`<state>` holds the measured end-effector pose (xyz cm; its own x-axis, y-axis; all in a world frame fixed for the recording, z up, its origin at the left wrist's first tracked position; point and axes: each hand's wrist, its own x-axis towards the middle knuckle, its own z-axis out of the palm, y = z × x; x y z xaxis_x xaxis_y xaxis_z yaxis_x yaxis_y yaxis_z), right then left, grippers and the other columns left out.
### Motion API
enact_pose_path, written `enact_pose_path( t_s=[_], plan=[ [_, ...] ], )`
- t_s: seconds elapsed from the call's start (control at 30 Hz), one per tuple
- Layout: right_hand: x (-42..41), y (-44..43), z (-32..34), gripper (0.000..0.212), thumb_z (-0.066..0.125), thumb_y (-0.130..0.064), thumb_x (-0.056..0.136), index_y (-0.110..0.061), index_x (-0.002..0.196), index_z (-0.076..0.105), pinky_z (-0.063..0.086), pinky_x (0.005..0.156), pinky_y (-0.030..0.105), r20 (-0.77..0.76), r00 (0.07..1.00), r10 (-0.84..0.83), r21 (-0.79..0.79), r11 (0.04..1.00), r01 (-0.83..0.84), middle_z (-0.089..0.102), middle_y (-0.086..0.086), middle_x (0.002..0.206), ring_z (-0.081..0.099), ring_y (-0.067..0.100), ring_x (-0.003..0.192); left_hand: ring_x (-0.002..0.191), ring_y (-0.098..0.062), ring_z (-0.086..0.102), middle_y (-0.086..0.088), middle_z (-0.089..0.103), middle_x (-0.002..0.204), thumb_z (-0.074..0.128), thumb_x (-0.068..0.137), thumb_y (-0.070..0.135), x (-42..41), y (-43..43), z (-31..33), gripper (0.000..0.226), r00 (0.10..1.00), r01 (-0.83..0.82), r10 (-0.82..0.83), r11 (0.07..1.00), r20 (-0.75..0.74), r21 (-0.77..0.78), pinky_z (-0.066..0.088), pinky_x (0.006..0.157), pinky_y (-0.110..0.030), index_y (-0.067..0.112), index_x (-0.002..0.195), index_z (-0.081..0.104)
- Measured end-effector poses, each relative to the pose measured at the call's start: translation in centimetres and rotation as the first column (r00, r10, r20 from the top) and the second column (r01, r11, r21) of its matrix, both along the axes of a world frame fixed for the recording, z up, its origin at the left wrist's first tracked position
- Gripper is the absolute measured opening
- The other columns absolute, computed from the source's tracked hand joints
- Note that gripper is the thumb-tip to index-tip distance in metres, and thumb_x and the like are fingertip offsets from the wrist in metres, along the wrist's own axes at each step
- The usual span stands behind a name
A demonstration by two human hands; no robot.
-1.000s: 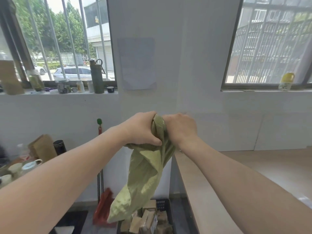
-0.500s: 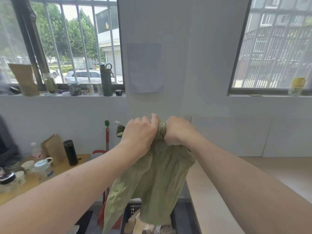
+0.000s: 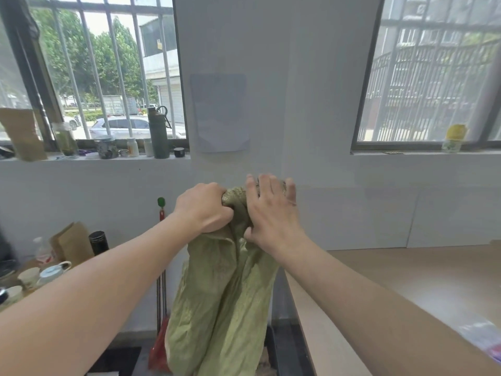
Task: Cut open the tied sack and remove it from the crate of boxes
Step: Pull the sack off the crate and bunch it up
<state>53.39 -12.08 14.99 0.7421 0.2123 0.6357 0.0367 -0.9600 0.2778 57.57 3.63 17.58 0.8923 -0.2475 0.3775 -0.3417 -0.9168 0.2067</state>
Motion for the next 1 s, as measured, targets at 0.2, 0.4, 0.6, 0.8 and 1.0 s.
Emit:
enact_pose_path(
  t_s=[0.2,0.4,0.6,0.8,1.0],
  plan=[
    [0.6,0.1,-0.2,0.117,0.092,-0.049,0.045,-0.006,0.142,0.043,0.026,0.099,0.048,0.043,0.999,-0.028,0.007,1.0,0.028,0.052,0.015,0.123,0.05,0.034,0.119,0.059,-0.028,0.057,-0.004,0.061,0.059,0.064,0.069,0.022,-0.7,0.3,1.5,0.018,0.978,0.063,-0.095,0.983,-0.188,-0.172,0.041,0.053,-0.029,0.012,0.056,0.056],
    [1.2,-0.7,0.7,0.047,0.085,-0.013,0.054,-0.013,0.095,0.063,0.031,0.086,0.042,0.205,0.978,0.042,-0.054,0.998,-0.031,0.059,0.006,0.081,0.057,0.029,0.074,0.049,-0.021,0.043,0.001,0.046,0.05,0.068,0.066,0.016,-1.9,0.5,2.5,0.023,0.907,0.174,-0.25,0.955,-0.34,-0.238,0.037,0.05,-0.031,0.014,0.054,0.049],
    [0.9,-0.3,2.0,0.036,0.071,0.005,0.054,-0.019,0.069,0.05,0.029,0.072,0.039,0.147,0.987,0.059,-0.041,0.998,-0.054,0.058,0.005,0.063,0.057,0.029,0.062,0.062,-0.022,0.061,-0.004,0.065,0.068,0.07,0.079,0.031,-2.7,0.9,2.7,0.026,0.909,0.252,-0.276,0.961,-0.312,-0.115,0.051,0.058,-0.036,0.006,0.078,0.063],
    [-0.1,0.1,4.0,0.019,0.061,-0.008,0.075,-0.021,0.071,0.047,0.031,0.082,0.039,-0.263,0.964,-0.044,0.232,0.967,0.107,0.054,-0.004,0.07,0.064,0.028,0.087,0.095,-0.019,0.061,0.005,0.061,0.106,0.078,0.063,0.072,-3.6,1.1,0.8,0.082,0.962,0.274,-0.269,0.941,-0.051,0.2,0.055,0.081,-0.04,0.022,0.12,0.045],
    [-0.6,0.5,5.6,0.009,0.061,-0.008,0.077,-0.017,0.078,0.057,0.043,0.076,0.033,-0.497,0.866,0.053,0.436,0.878,0.197,0.06,0.002,0.075,0.055,0.024,0.069,0.079,-0.03,0.064,0.001,0.059,0.086,0.069,0.079,0.046,-3.9,1.0,-0.4,0.049,0.932,0.091,-0.193,0.943,0.306,0.319,0.04,0.056,-0.035,0.02,0.106,0.038]
  ],
)
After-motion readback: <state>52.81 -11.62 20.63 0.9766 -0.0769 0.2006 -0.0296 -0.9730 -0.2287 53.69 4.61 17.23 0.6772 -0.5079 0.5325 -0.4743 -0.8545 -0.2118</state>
